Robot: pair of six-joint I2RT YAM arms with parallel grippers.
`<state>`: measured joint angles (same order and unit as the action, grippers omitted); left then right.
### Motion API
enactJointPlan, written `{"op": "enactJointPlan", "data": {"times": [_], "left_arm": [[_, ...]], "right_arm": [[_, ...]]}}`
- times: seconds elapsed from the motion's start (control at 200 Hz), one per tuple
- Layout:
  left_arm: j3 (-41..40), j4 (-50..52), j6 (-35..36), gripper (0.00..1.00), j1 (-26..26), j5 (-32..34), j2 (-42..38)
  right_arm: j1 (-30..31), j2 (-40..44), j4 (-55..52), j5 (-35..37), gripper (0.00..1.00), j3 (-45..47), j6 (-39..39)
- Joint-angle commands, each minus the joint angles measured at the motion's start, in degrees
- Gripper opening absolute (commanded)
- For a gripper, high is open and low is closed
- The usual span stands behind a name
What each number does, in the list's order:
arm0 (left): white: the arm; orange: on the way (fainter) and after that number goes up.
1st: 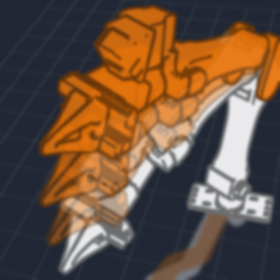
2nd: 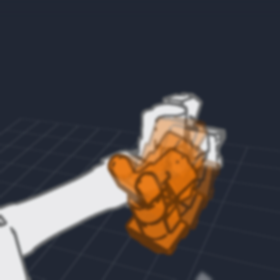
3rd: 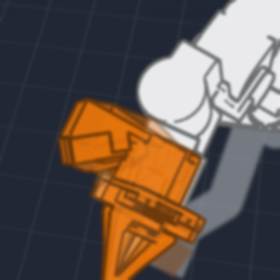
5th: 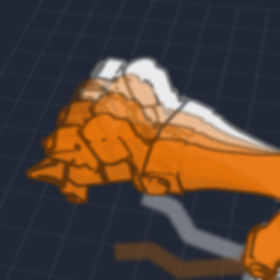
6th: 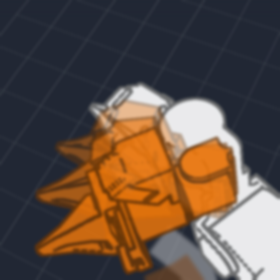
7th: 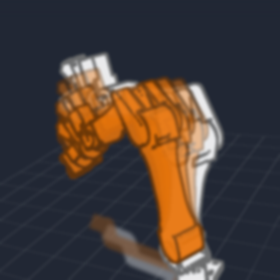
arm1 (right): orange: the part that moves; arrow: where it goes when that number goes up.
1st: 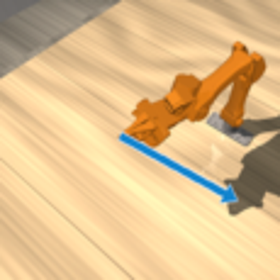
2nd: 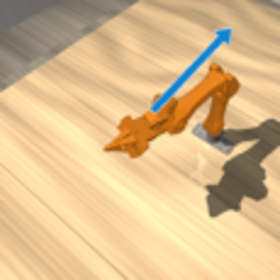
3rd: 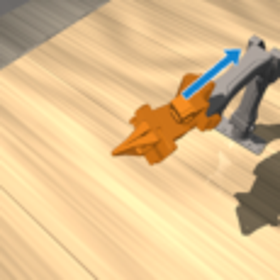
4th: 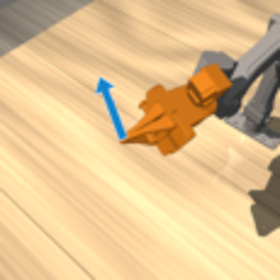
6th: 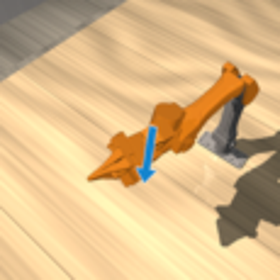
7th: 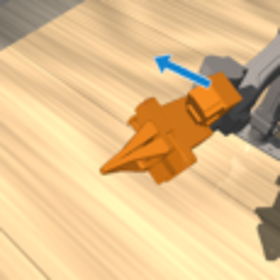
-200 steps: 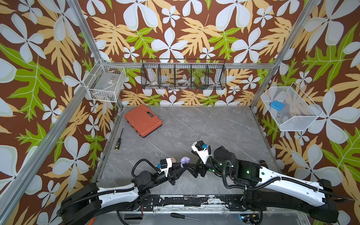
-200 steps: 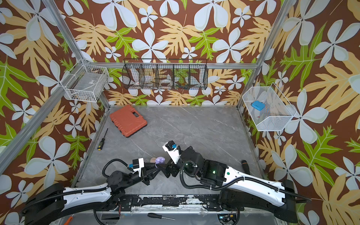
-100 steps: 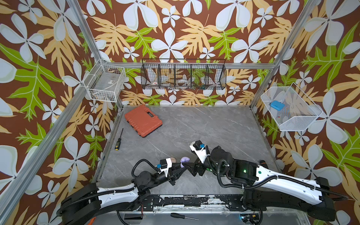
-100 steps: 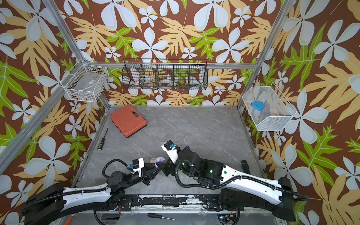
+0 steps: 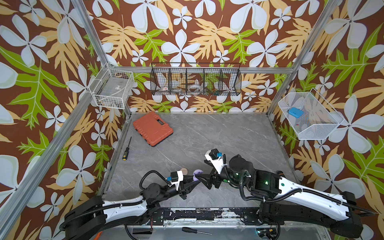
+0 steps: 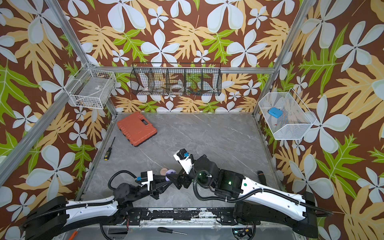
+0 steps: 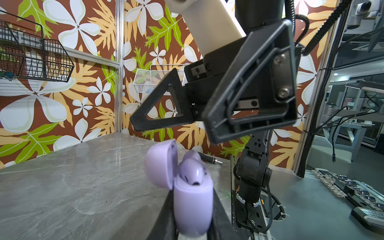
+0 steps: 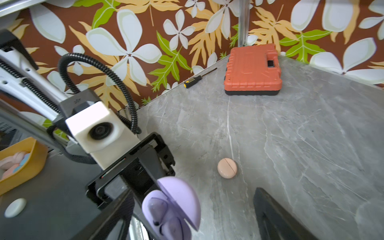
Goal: Insert wireless bluetooth earbuds into charging case
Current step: Close the charging case.
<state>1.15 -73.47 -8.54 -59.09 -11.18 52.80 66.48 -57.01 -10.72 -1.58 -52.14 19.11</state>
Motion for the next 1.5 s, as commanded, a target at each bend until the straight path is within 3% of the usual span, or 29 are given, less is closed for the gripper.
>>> {"op": "enactJointPlan", "data": {"times": [0.0,0.115,0.465,0.706,1.496], "left_arm": [[0.0,-2.55,0.1,0.0,-0.16,-1.14,-0.21],[-0.09,-2.58,0.1,0.0,-0.15,-1.52,-0.22],[-0.09,-2.88,-1.29,0.0,-0.24,-3.73,-0.36],[-0.01,-2.9,-2.38,0.0,-0.25,-4.01,-0.35],[0.09,-2.55,-3.86,0.0,-0.28,-2.75,0.34]], "right_arm": [[-0.04,0.4,0.52,-2.81,0.89,0.01,0.07],[-0.45,1.08,0.11,-2.19,0.88,0.27,0.43],[-3.55,-0.34,-0.62,-16.51,0.87,-0.77,2.77],[-3.64,-0.31,-0.1,-21.5,0.84,-0.33,3.56],[-3.64,1.1,1.22,-29.66,0.77,0.28,4.3]]}}
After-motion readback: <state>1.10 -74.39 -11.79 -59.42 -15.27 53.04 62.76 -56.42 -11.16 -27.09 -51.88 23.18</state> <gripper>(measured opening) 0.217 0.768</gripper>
